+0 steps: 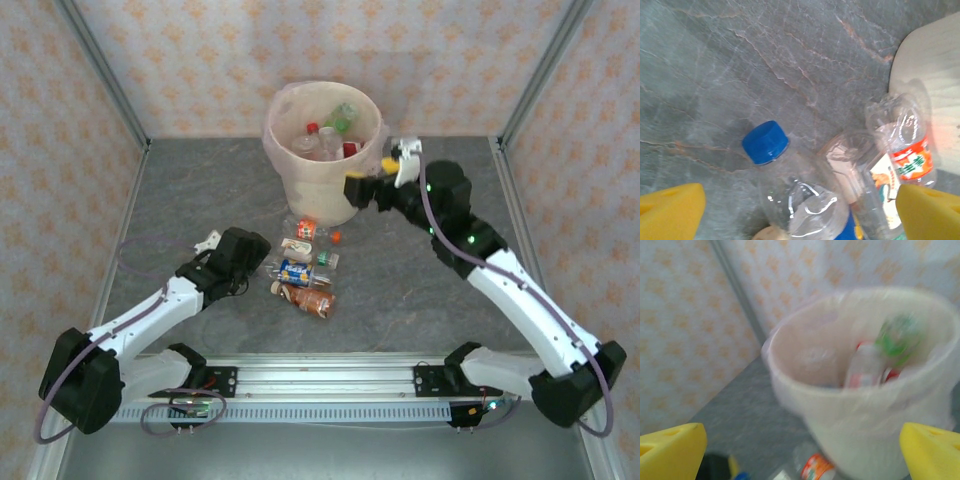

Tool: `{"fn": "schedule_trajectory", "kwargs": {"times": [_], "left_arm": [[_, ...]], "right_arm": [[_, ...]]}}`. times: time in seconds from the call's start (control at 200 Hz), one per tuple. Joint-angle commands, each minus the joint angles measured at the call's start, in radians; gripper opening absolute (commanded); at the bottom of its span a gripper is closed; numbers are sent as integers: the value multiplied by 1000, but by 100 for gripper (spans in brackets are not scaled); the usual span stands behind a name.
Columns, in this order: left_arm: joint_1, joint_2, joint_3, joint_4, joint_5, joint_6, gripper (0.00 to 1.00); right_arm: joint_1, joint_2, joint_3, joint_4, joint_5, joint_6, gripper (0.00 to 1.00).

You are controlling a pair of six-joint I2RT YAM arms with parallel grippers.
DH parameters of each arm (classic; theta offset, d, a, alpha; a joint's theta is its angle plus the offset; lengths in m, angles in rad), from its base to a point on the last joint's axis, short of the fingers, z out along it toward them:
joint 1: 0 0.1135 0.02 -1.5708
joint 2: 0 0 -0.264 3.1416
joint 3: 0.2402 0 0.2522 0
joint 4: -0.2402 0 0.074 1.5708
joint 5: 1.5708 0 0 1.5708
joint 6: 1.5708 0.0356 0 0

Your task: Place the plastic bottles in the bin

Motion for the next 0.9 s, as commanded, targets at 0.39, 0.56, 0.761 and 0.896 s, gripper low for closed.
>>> {"fn": "schedule_trajectory", "kwargs": {"times": [0.39, 0.56, 0.761, 0.896], "left_arm": [[72, 199, -50, 245, 47, -231, 78], [86, 293, -65, 362, 61, -261, 68], [86, 394, -66, 491, 108, -274, 49], [86, 391, -65, 494, 95, -255, 39]], "right_arm": [[152, -79, -319, -7, -25, 3, 99], [197, -36, -349, -19, -36, -61, 99], [229, -25, -389, -8, -3, -92, 99], [235, -32, -438, 40, -4, -101, 99]]}}
